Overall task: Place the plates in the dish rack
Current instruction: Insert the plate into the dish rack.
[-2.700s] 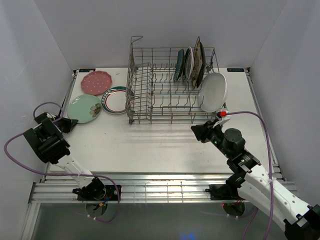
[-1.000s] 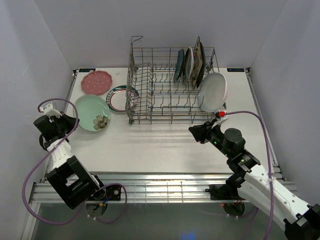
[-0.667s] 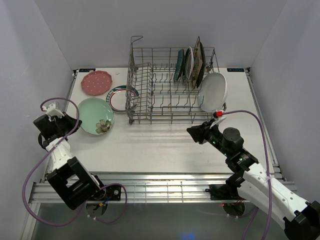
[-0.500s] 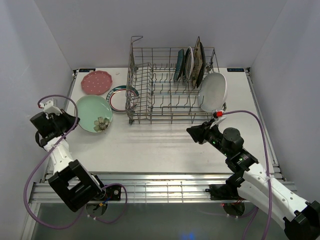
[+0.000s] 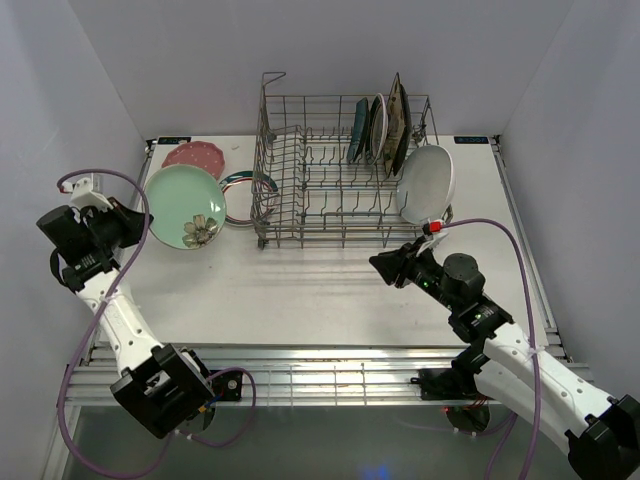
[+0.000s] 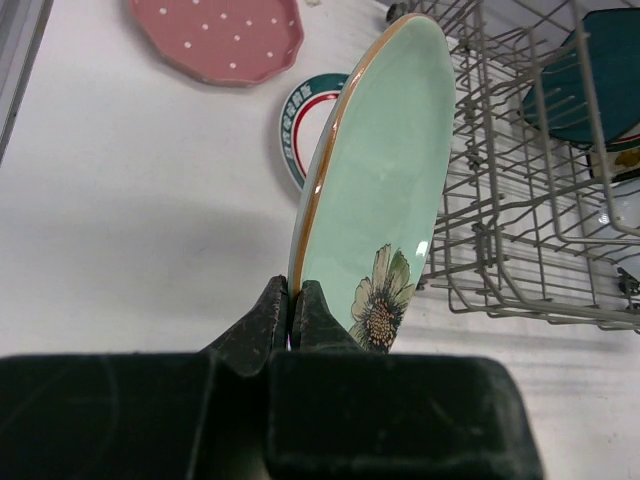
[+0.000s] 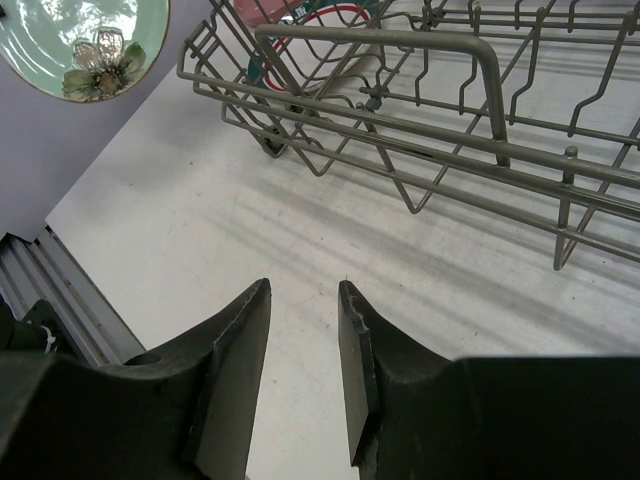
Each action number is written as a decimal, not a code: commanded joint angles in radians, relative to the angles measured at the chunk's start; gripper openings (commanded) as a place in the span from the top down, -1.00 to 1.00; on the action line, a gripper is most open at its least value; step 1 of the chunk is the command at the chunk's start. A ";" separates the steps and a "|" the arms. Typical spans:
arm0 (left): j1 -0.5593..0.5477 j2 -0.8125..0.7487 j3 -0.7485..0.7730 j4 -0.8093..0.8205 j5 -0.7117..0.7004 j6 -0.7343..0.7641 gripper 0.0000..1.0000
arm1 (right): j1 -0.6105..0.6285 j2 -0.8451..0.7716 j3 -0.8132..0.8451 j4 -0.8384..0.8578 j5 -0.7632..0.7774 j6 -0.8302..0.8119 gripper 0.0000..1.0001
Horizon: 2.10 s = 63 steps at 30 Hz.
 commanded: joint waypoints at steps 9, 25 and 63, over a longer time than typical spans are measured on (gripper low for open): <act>0.003 -0.069 0.212 -0.023 0.193 -0.077 1.00 | -0.001 0.022 0.001 0.077 -0.033 -0.003 0.20; 0.003 -0.061 0.369 -0.069 0.515 -0.188 1.00 | -0.001 0.117 0.066 0.215 -0.181 0.025 -0.18; -0.241 -0.035 0.261 0.006 0.445 -0.223 1.00 | 0.174 0.748 0.492 0.807 -0.199 0.195 -0.72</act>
